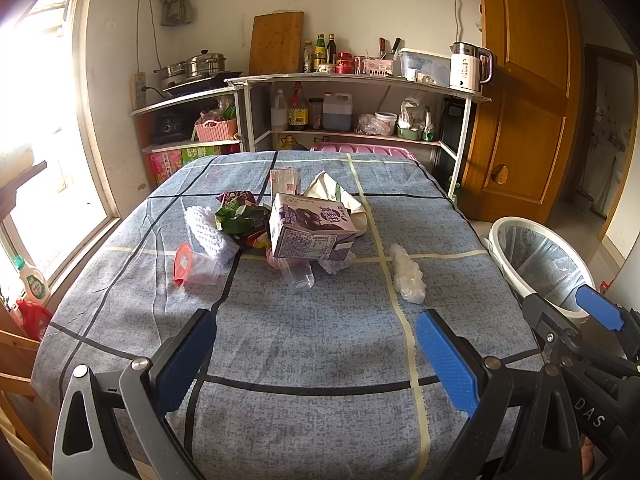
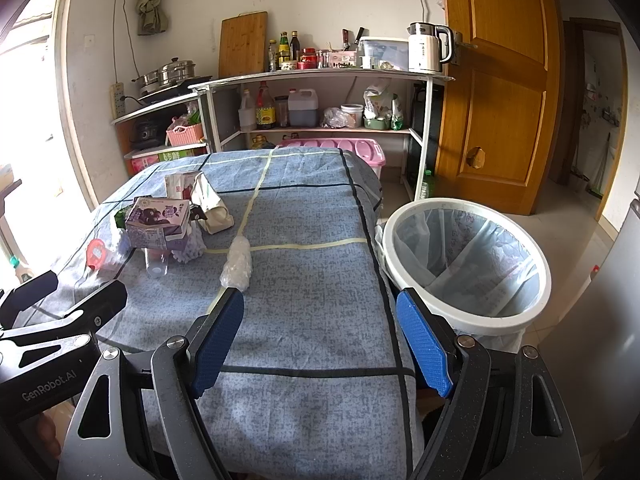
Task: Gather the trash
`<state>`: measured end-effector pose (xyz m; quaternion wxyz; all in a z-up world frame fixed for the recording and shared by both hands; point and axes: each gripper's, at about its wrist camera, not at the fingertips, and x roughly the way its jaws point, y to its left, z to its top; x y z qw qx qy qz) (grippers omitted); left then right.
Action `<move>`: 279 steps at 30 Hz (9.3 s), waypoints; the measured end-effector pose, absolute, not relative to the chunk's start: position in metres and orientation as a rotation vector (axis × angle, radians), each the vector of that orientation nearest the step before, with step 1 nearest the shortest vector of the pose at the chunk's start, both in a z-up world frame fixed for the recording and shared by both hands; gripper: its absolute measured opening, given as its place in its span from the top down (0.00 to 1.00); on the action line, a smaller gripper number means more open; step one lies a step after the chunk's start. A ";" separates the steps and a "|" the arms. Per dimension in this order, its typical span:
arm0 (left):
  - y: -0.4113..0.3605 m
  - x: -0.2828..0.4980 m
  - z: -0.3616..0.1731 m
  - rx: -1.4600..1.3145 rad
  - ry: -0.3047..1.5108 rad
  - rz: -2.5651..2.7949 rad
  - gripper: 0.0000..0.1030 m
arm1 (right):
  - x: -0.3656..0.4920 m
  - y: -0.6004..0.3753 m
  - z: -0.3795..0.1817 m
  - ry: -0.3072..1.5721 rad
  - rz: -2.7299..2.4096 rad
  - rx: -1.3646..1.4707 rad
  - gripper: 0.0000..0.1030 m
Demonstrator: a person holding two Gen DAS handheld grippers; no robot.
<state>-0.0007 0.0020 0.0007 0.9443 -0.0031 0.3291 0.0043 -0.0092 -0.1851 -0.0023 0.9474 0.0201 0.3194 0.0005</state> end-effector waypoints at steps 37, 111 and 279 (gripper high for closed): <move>0.120 0.054 -0.028 -0.142 0.745 0.081 0.04 | 0.081 -0.144 -0.033 0.715 0.224 0.031 0.23; -0.076 0.108 0.025 0.015 0.700 -0.412 0.53 | 0.076 -0.285 -0.001 0.705 0.033 0.184 0.70; 0.190 0.209 -0.065 -0.352 0.828 0.167 0.74 | 0.149 -0.069 -0.038 0.654 0.532 -0.244 0.62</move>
